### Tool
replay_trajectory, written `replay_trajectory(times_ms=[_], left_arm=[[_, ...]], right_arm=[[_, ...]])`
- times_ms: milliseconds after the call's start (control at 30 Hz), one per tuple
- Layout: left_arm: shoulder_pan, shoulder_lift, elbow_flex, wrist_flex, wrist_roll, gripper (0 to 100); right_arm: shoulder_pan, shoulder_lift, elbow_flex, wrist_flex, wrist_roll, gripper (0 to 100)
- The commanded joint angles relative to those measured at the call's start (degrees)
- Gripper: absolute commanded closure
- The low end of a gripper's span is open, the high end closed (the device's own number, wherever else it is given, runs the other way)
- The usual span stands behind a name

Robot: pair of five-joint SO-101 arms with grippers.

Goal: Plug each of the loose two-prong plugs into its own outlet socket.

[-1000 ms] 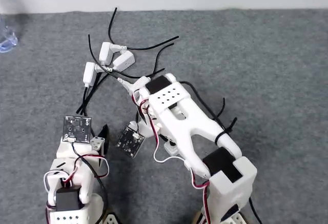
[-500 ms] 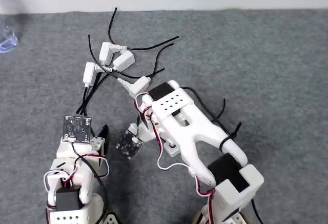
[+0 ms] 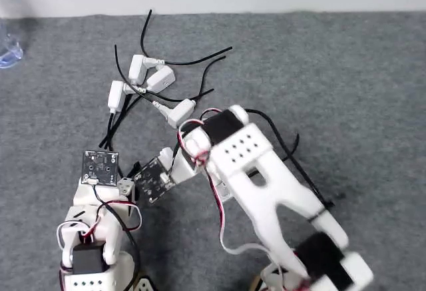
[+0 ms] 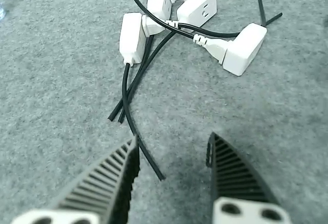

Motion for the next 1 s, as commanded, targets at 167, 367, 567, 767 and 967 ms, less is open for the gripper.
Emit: replay_trajectory(times_ms=[167,367,567,767,967], left_arm=[[0.18,-0.62,0.13,-3.43,-0.79,79],[0.18,-0.62,0.31,-3.52,-0.79,79],[0.18,-0.62,1.36,-5.27,-0.79,79],[0.26,-0.62,1.80,-5.71,-0.70,79],[6.95,-0.53,3.03,-4.92,-2.37,79]], right_arm=[[0.22,-17.89,-11.25,6.37,-6.42,61.1],[10.24,-22.64,-17.85,7.43,-16.35,66.0],[22.99,-23.25,-17.85,7.52,-32.09,68.5],[36.70,-22.73,-17.23,7.43,-61.01,68.5],[51.03,-22.73,1.58,-0.92,-83.08,68.5]])
